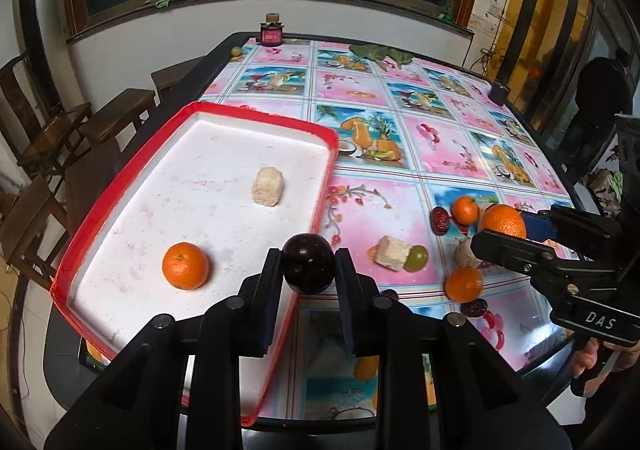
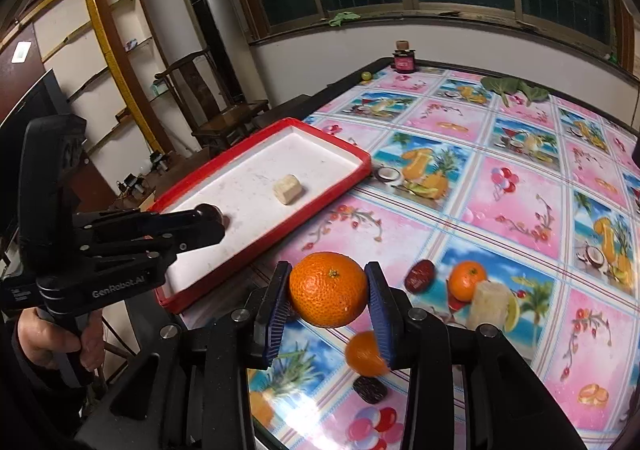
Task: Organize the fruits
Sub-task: 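Carry the date and orange with both tools over the red-rimmed tray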
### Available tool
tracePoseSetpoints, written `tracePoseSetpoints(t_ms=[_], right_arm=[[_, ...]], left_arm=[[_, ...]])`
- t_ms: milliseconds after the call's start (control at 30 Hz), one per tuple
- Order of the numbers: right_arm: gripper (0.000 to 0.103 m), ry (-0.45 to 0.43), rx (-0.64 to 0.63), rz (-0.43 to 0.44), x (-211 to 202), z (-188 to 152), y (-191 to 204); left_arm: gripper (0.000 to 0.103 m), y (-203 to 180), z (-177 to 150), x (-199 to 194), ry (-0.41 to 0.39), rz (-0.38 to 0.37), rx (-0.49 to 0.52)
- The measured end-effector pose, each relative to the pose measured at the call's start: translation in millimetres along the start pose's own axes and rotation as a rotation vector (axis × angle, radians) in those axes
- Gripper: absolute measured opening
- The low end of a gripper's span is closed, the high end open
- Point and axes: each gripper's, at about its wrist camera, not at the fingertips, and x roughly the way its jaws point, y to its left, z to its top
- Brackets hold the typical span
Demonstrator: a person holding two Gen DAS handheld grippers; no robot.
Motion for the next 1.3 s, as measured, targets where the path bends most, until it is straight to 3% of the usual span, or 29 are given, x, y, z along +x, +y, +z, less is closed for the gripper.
tracePoseSetpoints(t_ms=[567, 933, 1133, 1300], right_arm=[[0.038, 0.025, -0.022, 0.043, 35.0, 30.0, 19.3], [0.038, 0.031, -0.008, 0.121, 55.4, 51.0, 17.5], [0.038, 0.072, -0.034, 0.131, 78.6, 60.8, 19.8], [0.038, 0.113, -0.073, 0.192, 103.5, 64.8, 38.7]], left_arm=[[0.024, 40.6, 8.3, 5.1, 0.021, -0.037, -0.050], [0.024, 84.7, 9.4, 10.9, 0.040, 0.026, -0.125], [0.024, 96.7, 12.8, 17.9, 0.044, 0.034, -0.152], [0.024, 116.5, 20.2, 19.3, 0.031, 0.055, -0.197]])
